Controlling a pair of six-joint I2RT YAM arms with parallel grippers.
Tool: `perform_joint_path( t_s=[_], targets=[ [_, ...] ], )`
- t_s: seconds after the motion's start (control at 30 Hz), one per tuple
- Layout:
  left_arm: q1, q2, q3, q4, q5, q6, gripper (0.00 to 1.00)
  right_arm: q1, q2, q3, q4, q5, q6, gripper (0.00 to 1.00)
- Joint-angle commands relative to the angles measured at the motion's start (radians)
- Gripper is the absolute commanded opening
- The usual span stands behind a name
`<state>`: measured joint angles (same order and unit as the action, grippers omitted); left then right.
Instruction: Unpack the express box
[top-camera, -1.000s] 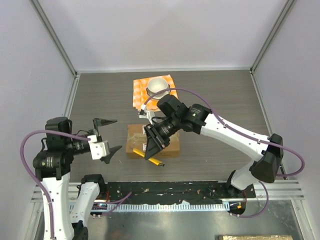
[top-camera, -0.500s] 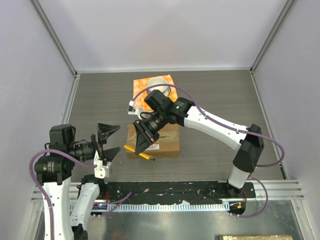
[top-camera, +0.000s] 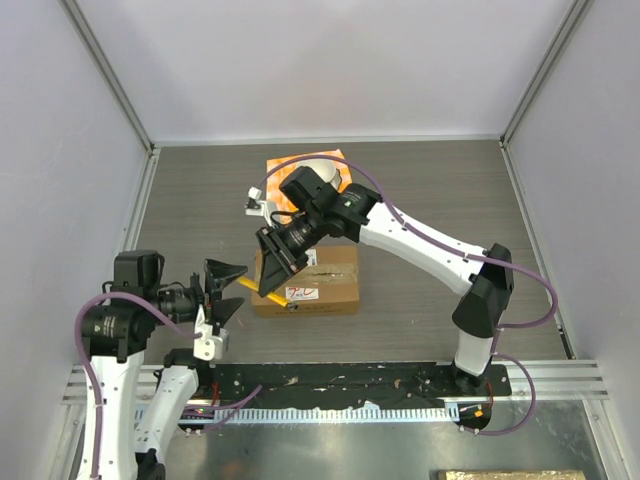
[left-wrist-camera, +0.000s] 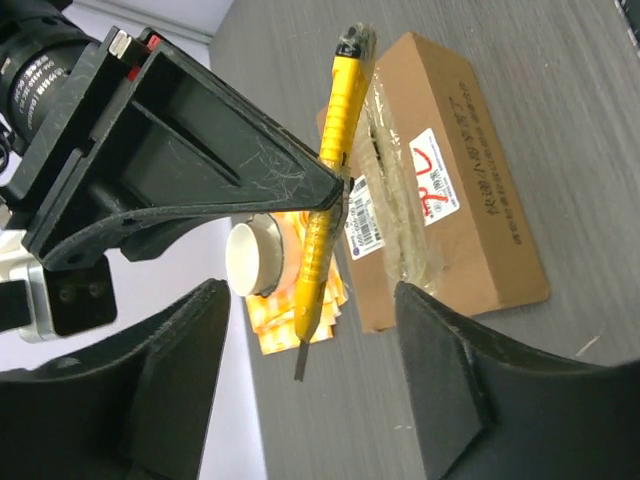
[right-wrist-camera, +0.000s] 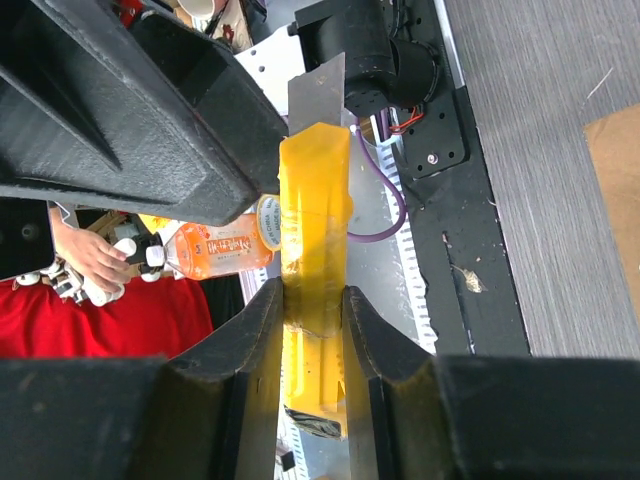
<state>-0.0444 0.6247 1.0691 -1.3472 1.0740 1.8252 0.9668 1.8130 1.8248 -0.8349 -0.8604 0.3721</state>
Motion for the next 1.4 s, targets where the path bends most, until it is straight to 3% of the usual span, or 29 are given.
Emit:
perform_joint_path(
  t_s=[0.0, 0.03, 0.1, 0.4, 0.5, 0.53, 0.7, 0.8, 0.83, 0.93, 0.97, 1.03, 1.07, 1.13, 1.17, 1.23, 1.27, 1.37],
  targets=[
    [-0.003, 0.041, 0.003, -0.311, 0.01, 0.058, 0.6, 0.024, -0.024, 0.008, 0.034, -0.028, 0.034, 0.01],
    [-0.003, 0.046, 0.006, -0.311, 0.017, 0.065, 0.4, 0.027, -0.02, 0.007, 0.034, -0.032, 0.037, 0.01],
    [-0.005, 0.056, 0.005, -0.291, 0.043, 0.062, 0.26, 0.039, -0.015, 0.01, 0.034, -0.035, 0.039, 0.01],
    [-0.012, 0.093, 0.025, -0.311, 0.032, 0.032, 0.4, 0.061, -0.023, 0.057, 0.033, -0.04, 0.054, 0.01],
    [-0.026, 0.099, 0.025, -0.313, 0.024, 0.043, 0.29, 0.064, -0.015, 0.064, 0.031, -0.04, 0.057, 0.01],
    [-0.032, 0.105, 0.028, -0.313, 0.005, 0.042, 0.04, 0.066, -0.014, 0.067, 0.031, -0.042, 0.059, 0.01],
    [-0.055, 0.179, 0.118, -0.313, -0.036, -0.062, 0.0, 0.066, -0.017, 0.099, 0.005, -0.028, 0.028, 0.02],
    [-0.058, 0.22, 0.143, -0.307, 0.029, -0.156, 0.0, 0.053, -0.015, 0.18, -0.064, 0.061, -0.071, 0.45],
    [-0.058, 0.227, 0.143, -0.294, 0.046, -0.176, 0.0, 0.05, -0.02, 0.227, -0.116, 0.201, -0.108, 0.62],
    [-0.058, 0.218, 0.126, -0.111, 0.133, -0.48, 0.0, 0.05, -0.082, 0.237, -0.141, 0.505, -0.266, 0.78],
    [-0.058, 0.199, 0.118, -0.043, 0.164, -0.673, 0.0, 0.05, -0.111, 0.217, -0.124, 0.576, -0.31, 0.8],
    [-0.058, 0.167, 0.075, 0.208, 0.19, -0.923, 0.0, 0.05, -0.203, 0.136, -0.069, 0.665, -0.349, 0.86],
    [-0.057, 0.133, 0.051, 0.417, 0.208, -1.18, 0.0, 0.05, -0.237, 0.104, -0.04, 0.729, -0.367, 0.87],
    [-0.058, 0.101, -0.044, 0.671, 0.219, -1.446, 0.0, 0.05, -0.356, -0.016, 0.061, 0.762, -0.397, 0.92],
    [-0.057, 0.071, -0.084, 0.955, 0.219, -1.753, 0.0, 0.05, -0.394, -0.054, 0.089, 0.777, -0.401, 0.96],
    [-0.057, 0.053, -0.196, 1.232, 0.178, -2.022, 0.0, 0.05, -0.464, -0.133, 0.147, 0.781, -0.407, 1.0],
    [-0.057, 0.053, -0.222, 1.404, 0.161, -2.104, 0.0, 0.047, -0.533, -0.157, 0.17, 0.77, -0.406, 1.0],
    [-0.058, 0.095, -0.232, 1.488, 0.126, -2.239, 0.0, 0.049, -0.641, -0.258, 0.266, 0.673, -0.403, 1.0]
  ],
)
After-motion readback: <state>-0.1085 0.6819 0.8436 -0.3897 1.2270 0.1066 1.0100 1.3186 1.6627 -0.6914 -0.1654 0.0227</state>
